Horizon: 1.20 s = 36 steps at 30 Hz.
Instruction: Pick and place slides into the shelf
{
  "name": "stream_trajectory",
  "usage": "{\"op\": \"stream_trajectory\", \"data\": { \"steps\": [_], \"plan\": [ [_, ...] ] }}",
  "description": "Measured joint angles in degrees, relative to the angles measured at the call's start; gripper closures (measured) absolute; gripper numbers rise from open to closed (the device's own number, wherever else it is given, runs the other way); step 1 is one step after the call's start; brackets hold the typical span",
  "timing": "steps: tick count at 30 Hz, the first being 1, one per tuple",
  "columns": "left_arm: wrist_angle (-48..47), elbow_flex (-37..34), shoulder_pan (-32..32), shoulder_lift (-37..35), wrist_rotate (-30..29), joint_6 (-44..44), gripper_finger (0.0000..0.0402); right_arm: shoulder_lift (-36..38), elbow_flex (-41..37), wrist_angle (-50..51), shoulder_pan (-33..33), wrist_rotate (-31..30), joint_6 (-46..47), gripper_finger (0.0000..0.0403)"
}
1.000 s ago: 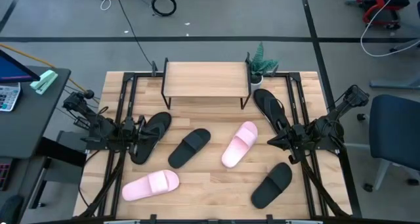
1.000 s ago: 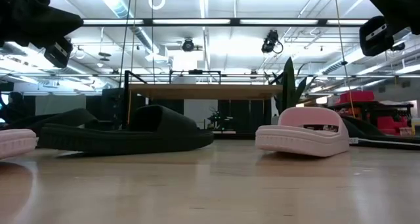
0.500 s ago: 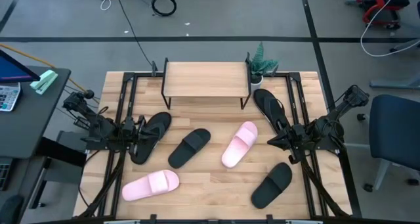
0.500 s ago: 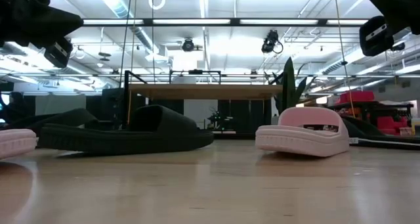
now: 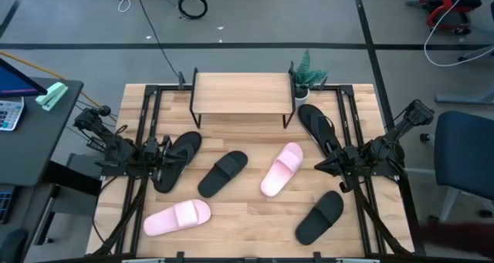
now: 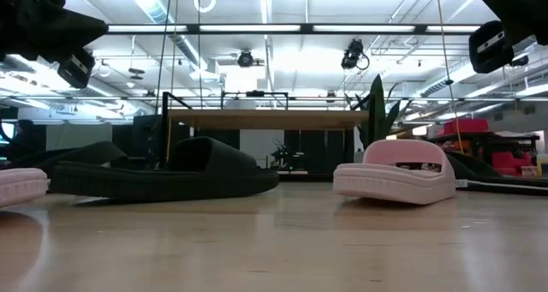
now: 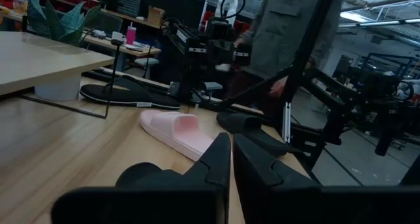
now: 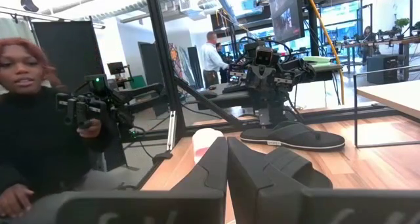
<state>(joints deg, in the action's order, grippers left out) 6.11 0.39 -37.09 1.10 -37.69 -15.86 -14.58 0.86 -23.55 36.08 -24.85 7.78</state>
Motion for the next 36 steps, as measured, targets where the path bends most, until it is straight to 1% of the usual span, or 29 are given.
{"op": "stream_trajectory", "data": {
  "steps": [2,6,8,15,24,29,36],
  "plan": [
    [0.0,0.0,0.0,0.0,0.0,0.4,0.0379,0.0,0.0,0.0,0.0,0.0,0.0,0.0389],
    [0.0,0.0,0.0,0.0,0.0,5.7,0.0372,0.0,0.0,0.0,0.0,0.0,0.0,0.0389],
    [0.3,0.1,0.0,0.0,0.0,6.1,0.0369,0.0,0.0,0.0,0.0,0.0,0.0,0.0389],
    [0.0,0.9,0.0,0.0,0.0,-1.4,0.0366,0.0,0.0,0.0,0.0,0.0,0.0,0.0389],
    [1.7,1.0,1.0,0.0,0.0,6.2,0.0363,0.0,0.0,0.0,0.0,0.0,0.0,0.0389],
    [1.8,1.0,1.0,0.0,0.0,7.2,0.0361,0.0,0.0,0.0,0.0,0.0,0.0,0.0389],
    [1.9,1.0,1.0,0.0,0.0,8.7,0.0371,0.0,0.0,0.0,0.0,0.0,0.0,0.0389]
  ]
}}
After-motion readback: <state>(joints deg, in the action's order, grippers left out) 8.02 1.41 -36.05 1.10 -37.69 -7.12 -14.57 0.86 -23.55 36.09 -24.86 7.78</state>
